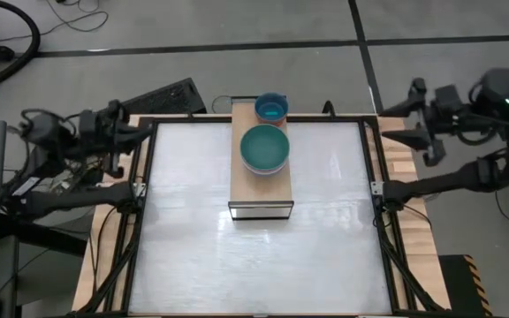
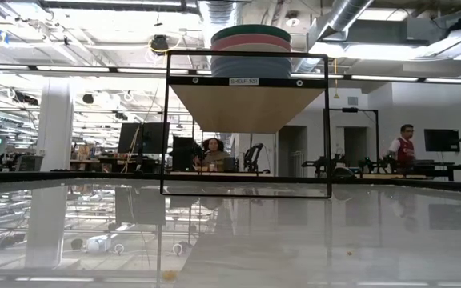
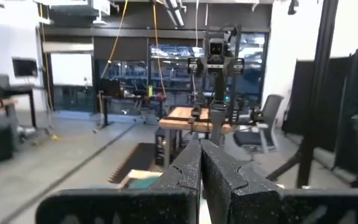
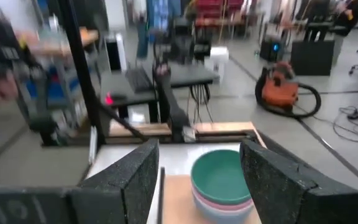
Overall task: Place and stack bowls onto a shelf
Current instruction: Return to Home Position
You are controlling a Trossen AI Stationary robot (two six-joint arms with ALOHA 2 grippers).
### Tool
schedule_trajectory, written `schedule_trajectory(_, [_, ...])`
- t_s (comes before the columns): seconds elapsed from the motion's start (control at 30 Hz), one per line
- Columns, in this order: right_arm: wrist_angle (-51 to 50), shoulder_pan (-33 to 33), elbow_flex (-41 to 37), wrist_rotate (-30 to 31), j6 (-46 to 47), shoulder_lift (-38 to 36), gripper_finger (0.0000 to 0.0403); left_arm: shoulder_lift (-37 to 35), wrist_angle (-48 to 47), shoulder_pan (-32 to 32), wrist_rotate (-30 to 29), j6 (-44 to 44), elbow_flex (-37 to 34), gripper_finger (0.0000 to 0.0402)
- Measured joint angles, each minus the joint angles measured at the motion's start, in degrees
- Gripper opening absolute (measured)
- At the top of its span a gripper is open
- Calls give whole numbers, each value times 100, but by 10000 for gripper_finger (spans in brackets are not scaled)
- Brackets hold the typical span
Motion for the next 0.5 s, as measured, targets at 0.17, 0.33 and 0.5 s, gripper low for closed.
schedule_trajectory(0.17, [1632, 0, -2142, 5, 481, -1459, 249, -1095, 316, 0, -52, -616, -1254, 0])
schedule_trajectory(0.33, [3122, 0, -4302, 290, 998, -2839, 249, -2263, 526, 0, -480, -1148, -2378, 0])
schedule_trajectory(0.5, [4290, 2, -6043, 295, 1600, -4002, 249, -3055, 746, 2, -503, -1434, -3217, 0])
